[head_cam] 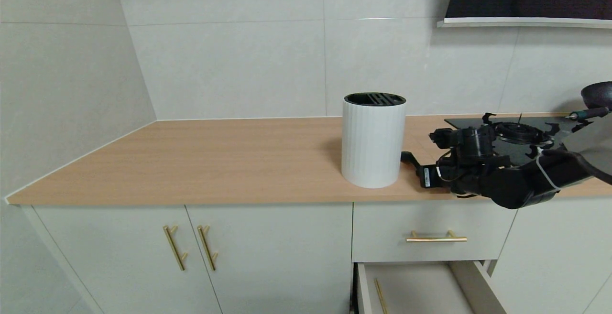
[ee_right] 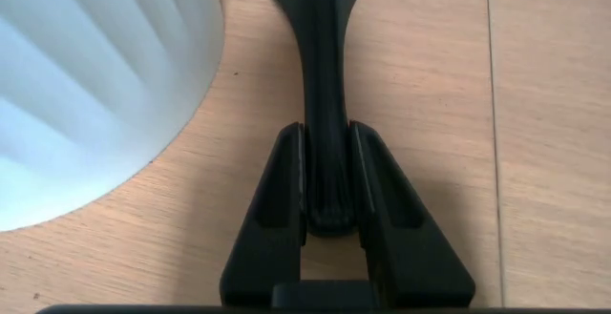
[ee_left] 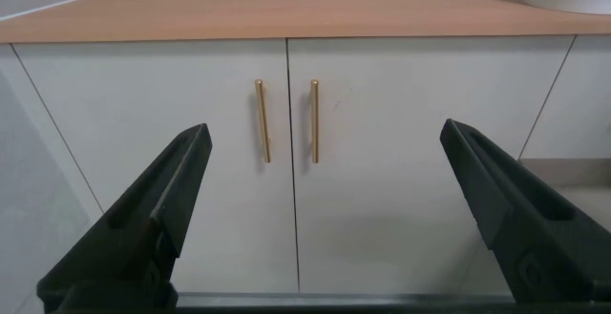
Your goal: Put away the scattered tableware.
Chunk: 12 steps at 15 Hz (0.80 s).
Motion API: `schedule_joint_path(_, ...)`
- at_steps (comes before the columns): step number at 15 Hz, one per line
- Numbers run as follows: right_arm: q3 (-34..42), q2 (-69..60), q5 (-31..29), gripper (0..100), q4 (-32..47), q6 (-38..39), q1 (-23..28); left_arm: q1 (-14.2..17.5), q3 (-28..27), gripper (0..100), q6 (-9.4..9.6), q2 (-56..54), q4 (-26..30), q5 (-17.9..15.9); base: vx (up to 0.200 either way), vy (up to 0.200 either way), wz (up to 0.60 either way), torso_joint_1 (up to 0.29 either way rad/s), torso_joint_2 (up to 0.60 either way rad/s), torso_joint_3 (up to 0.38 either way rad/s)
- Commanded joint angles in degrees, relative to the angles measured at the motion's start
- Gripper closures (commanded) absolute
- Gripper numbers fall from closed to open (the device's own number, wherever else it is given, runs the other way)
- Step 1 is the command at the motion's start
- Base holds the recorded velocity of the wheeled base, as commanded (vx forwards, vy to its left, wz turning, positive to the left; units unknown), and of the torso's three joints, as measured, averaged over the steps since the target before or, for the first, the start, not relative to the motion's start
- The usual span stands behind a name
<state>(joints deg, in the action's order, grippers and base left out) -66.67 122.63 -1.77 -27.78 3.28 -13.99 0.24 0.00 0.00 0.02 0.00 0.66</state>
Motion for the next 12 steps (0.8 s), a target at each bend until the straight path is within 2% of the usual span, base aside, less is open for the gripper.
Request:
schedule_joint_path(1, 1.2, -3.5, -2.3, 100, 0.4, 1.2, -0.6, 0.0, 0.0, 0, 0.0, 0.0, 0.0, 0.0, 0.0, 0.0, 0.0, 0.0, 0.0, 0.0)
schedule_joint_path(4, 10.5, -16.2, -2.9, 100, 2.2, 3.7, -0.6, 0.0, 0.0, 0, 0.0, 0.0, 0.0, 0.0, 0.0, 0.0, 0.0, 0.0, 0.0, 0.0)
schedule_joint_path(7, 20.8, -31.5, -2.4, 100, 10.7, 4.5, -0.3, 0.0, 0.0, 0, 0.0, 0.0, 0.0, 0.0, 0.0, 0.0, 0.0, 0.0, 0.0, 0.0)
schedule_joint_path(9, 23.3, -37.6, -0.9, 100, 17.5, 4.5, -0.3, 0.0, 0.0, 0, 0.0, 0.0, 0.0, 0.0, 0.0, 0.0, 0.0, 0.0, 0.0, 0.0)
schedule_joint_path(10, 24.2, -41.9, 2.8, 100, 21.7, 4.5, -0.3, 0.0, 0.0, 0, 0.0, 0.0, 0.0, 0.0, 0.0, 0.0, 0.0, 0.0, 0.0, 0.0)
schedule_joint_path(12, 25.9, -44.9, 5.3, 100, 21.9, 4.5, -0.4, 0.0, 0.0, 0, 0.0, 0.0, 0.0, 0.0, 0.0, 0.0, 0.0, 0.0, 0.0, 0.0)
